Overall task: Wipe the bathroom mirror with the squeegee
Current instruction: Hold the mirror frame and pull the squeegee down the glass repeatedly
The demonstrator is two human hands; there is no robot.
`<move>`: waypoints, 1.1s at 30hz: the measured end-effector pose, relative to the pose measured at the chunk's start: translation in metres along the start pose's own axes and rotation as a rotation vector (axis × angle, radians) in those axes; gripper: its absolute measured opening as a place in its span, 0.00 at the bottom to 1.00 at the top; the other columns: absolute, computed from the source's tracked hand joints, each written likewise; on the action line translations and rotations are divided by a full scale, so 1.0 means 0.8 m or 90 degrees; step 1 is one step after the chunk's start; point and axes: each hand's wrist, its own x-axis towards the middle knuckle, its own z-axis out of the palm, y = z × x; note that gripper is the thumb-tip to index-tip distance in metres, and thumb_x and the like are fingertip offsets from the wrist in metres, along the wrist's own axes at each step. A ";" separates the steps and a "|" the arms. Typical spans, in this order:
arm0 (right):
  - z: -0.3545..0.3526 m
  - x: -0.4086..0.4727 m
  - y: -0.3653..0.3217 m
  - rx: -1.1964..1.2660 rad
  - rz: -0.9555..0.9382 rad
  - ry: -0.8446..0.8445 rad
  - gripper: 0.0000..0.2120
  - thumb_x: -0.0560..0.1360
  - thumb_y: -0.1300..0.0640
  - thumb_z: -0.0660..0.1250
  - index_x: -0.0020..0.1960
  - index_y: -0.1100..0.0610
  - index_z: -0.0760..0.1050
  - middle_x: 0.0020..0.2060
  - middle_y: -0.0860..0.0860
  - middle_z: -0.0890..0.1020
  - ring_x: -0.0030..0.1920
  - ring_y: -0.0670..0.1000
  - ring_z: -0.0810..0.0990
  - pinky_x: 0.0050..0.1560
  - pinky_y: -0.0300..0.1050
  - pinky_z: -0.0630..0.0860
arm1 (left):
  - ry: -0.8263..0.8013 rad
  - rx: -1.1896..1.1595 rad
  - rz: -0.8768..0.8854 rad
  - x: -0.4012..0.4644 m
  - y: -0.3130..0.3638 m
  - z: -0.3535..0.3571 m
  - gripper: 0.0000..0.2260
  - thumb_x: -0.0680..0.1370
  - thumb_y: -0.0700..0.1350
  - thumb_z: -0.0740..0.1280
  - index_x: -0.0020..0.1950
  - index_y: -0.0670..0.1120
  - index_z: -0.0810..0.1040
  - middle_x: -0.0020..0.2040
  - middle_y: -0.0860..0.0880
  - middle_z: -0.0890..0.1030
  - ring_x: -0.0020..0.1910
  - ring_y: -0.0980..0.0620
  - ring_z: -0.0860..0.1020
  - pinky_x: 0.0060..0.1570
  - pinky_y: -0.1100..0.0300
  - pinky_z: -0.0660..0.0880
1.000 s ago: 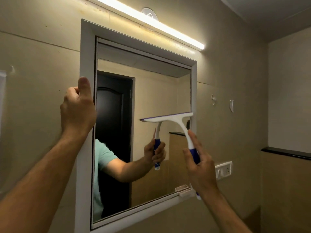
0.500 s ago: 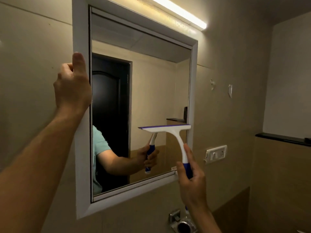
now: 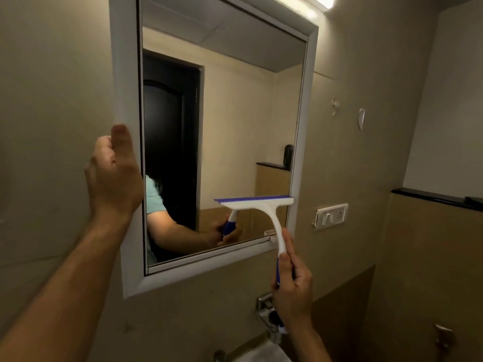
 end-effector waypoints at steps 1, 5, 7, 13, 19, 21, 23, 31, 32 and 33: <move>-0.002 -0.004 0.003 -0.002 0.009 -0.002 0.19 0.78 0.47 0.55 0.63 0.27 0.70 0.33 0.57 0.75 0.27 0.49 0.67 0.24 0.44 0.68 | -0.001 0.002 -0.001 0.000 -0.001 0.000 0.20 0.83 0.59 0.47 0.49 0.45 0.69 0.43 0.45 0.71 0.42 0.49 0.67 0.38 0.62 0.56; -0.010 0.009 -0.010 0.002 -0.012 -0.011 0.18 0.82 0.49 0.52 0.70 0.37 0.69 0.37 0.56 0.75 0.28 0.48 0.67 0.25 0.41 0.69 | -0.009 -0.009 -0.011 0.002 -0.006 0.002 0.20 0.82 0.61 0.47 0.45 0.49 0.70 0.44 0.45 0.73 0.42 0.48 0.68 0.40 0.60 0.58; -0.010 0.028 -0.024 0.003 -0.023 -0.021 0.20 0.83 0.54 0.51 0.71 0.40 0.68 0.40 0.55 0.76 0.29 0.48 0.68 0.27 0.40 0.70 | -0.012 -0.020 -0.006 0.003 -0.010 0.002 0.23 0.82 0.62 0.47 0.48 0.46 0.72 0.45 0.45 0.74 0.43 0.48 0.70 0.41 0.59 0.60; -0.017 0.025 -0.013 0.014 -0.012 -0.030 0.22 0.83 0.59 0.53 0.68 0.37 0.71 0.40 0.48 0.79 0.30 0.50 0.69 0.27 0.41 0.70 | -0.017 -0.023 -0.001 0.006 -0.016 0.003 0.21 0.79 0.67 0.45 0.42 0.55 0.68 0.46 0.47 0.75 0.45 0.48 0.72 0.45 0.55 0.66; -0.035 -0.031 0.029 -0.029 0.053 -0.048 0.21 0.82 0.56 0.55 0.65 0.31 0.72 0.50 0.49 0.82 0.31 0.51 0.69 0.28 0.41 0.70 | -0.010 -0.039 -0.013 0.010 -0.024 0.009 0.22 0.74 0.73 0.44 0.40 0.59 0.67 0.47 0.49 0.75 0.50 0.44 0.76 0.54 0.47 0.72; -0.037 -0.037 0.025 -0.035 0.078 -0.048 0.24 0.82 0.59 0.55 0.63 0.29 0.72 0.51 0.50 0.81 0.32 0.49 0.70 0.29 0.39 0.71 | -0.005 -0.057 -0.010 0.014 -0.030 0.010 0.25 0.71 0.77 0.43 0.41 0.61 0.68 0.49 0.50 0.77 0.53 0.44 0.77 0.57 0.45 0.72; -0.035 -0.034 0.014 -0.029 0.074 -0.046 0.24 0.82 0.60 0.55 0.65 0.31 0.71 0.45 0.49 0.81 0.31 0.48 0.70 0.29 0.38 0.71 | 0.000 -0.072 -0.012 0.017 -0.034 0.011 0.27 0.69 0.78 0.43 0.43 0.60 0.70 0.50 0.49 0.79 0.53 0.43 0.77 0.58 0.44 0.72; -0.012 -0.016 -0.003 -0.011 0.045 -0.018 0.21 0.83 0.61 0.52 0.68 0.38 0.68 0.48 0.34 0.81 0.31 0.48 0.70 0.29 0.42 0.72 | 0.002 -0.060 -0.002 0.011 -0.024 0.005 0.23 0.74 0.73 0.44 0.43 0.58 0.69 0.47 0.49 0.76 0.49 0.44 0.77 0.52 0.49 0.72; -0.013 -0.023 0.003 -0.011 0.052 -0.019 0.21 0.83 0.61 0.53 0.67 0.39 0.68 0.51 0.34 0.81 0.31 0.48 0.71 0.28 0.41 0.72 | 0.001 -0.062 -0.005 0.011 -0.022 0.005 0.23 0.74 0.71 0.45 0.44 0.57 0.69 0.47 0.50 0.76 0.47 0.47 0.76 0.51 0.51 0.72; -0.015 -0.031 0.009 -0.013 0.060 -0.021 0.21 0.83 0.62 0.53 0.67 0.39 0.68 0.52 0.35 0.81 0.30 0.48 0.70 0.28 0.40 0.72 | 0.000 -0.067 -0.009 0.010 -0.021 0.005 0.24 0.74 0.71 0.44 0.47 0.55 0.70 0.47 0.51 0.76 0.46 0.50 0.76 0.50 0.54 0.72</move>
